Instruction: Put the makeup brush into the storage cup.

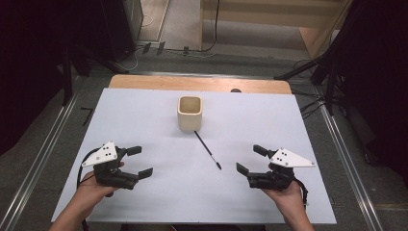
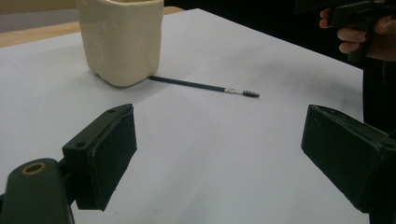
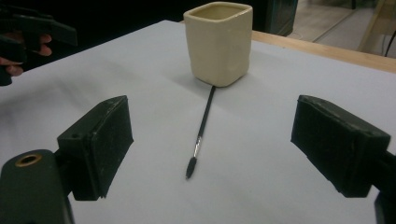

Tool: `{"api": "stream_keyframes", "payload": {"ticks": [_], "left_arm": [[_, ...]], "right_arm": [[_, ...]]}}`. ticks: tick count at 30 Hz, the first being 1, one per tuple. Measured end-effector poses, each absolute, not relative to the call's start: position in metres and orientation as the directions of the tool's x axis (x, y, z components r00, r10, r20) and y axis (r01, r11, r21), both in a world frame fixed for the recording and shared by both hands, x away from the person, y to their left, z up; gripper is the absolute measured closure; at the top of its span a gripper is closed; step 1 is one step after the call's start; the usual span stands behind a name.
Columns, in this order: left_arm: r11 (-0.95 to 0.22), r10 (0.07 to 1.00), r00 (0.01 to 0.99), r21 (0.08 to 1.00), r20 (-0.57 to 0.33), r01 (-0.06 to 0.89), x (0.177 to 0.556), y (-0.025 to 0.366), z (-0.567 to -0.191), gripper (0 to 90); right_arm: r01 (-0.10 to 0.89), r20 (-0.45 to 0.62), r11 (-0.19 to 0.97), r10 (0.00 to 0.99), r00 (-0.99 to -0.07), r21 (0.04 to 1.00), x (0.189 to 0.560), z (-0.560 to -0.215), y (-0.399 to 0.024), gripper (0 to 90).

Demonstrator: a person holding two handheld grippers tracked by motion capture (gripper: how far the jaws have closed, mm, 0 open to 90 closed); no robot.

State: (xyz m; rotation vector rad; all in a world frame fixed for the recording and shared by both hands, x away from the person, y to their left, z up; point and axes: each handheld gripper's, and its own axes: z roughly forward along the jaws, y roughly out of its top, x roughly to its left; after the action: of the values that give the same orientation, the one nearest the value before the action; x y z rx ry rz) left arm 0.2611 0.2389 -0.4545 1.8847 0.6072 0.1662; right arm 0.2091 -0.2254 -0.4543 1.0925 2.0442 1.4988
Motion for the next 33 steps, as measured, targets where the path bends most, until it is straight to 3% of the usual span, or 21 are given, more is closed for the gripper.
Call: {"api": "stream_keyframes", "payload": {"ticks": [16, 33], "left_arm": [[-0.284, 0.480, 0.861, 0.898, -0.171, 0.337, 0.260, 0.238, -0.454, 10.5], [-0.285, 0.479, 0.861, 0.898, -0.171, 0.336, 0.260, 0.238, -0.454, 10.5]], "right_arm": [[0.362, 0.128, 0.086, 0.840, -0.528, 0.928, 0.220, -0.455, -0.214, 13.6], [0.365, 0.142, 0.089, 0.816, -0.560, 0.927, 0.233, -0.458, -0.192, 13.7]]}}
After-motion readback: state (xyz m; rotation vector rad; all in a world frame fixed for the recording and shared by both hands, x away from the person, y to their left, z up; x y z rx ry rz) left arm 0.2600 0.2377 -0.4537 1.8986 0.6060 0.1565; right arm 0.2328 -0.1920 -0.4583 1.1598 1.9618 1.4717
